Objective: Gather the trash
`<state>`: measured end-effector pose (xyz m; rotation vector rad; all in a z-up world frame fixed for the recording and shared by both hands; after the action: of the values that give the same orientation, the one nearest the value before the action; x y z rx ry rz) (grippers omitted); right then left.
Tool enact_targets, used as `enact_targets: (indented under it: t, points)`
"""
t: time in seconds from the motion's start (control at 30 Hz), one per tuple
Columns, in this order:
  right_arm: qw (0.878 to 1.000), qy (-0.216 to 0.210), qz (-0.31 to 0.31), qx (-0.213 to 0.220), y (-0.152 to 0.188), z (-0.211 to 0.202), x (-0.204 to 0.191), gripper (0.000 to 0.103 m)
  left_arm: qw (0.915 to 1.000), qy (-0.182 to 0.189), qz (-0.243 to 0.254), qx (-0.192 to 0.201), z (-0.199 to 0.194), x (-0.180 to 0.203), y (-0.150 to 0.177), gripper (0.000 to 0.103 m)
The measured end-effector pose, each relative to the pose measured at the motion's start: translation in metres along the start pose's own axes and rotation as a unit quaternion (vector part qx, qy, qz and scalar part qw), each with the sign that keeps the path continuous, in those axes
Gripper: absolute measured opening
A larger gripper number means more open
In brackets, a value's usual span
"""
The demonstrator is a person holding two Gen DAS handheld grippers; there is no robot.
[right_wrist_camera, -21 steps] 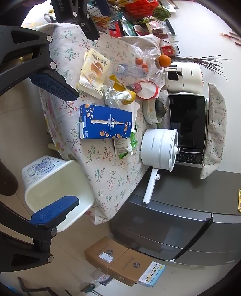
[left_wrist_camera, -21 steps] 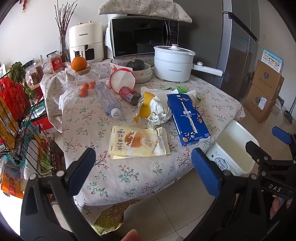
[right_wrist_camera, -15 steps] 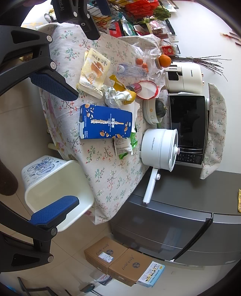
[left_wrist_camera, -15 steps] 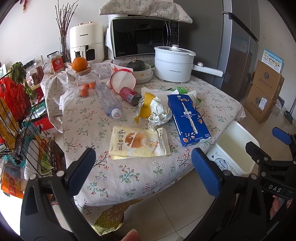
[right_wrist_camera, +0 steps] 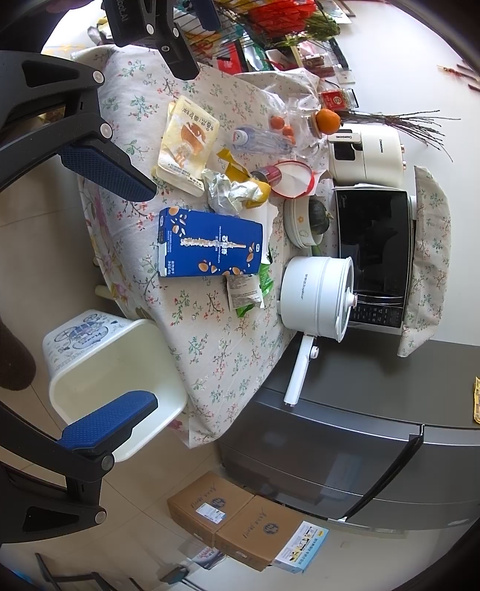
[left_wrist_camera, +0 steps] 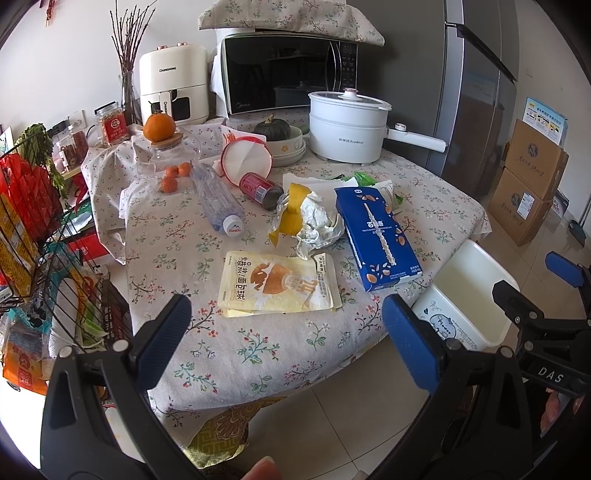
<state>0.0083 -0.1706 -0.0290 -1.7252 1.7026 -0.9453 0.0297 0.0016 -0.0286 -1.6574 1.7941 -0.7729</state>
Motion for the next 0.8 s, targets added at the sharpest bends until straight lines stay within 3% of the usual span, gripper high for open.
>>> enact_targets:
  t: [0.8]
  points:
    - [1.000, 0.001, -0.004, -0.002, 0.0024, 0.0031, -0.0018, 0.103, 1.0000, -0.002, 0.003, -0.002, 0.0023, -0.0018, 0.0044, 0.103]
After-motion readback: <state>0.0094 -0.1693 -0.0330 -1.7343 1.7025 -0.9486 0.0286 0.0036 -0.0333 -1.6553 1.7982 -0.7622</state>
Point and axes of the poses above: each gripper's, at about its wrist camera, not at the fingertips, and z roughly the way its jaws point, x to its right, y to its underside, the point moved 4 cm from there along z, roughly the way its jaws point, and after that the axes turned 1 degree about z, right-handed, at the moved point
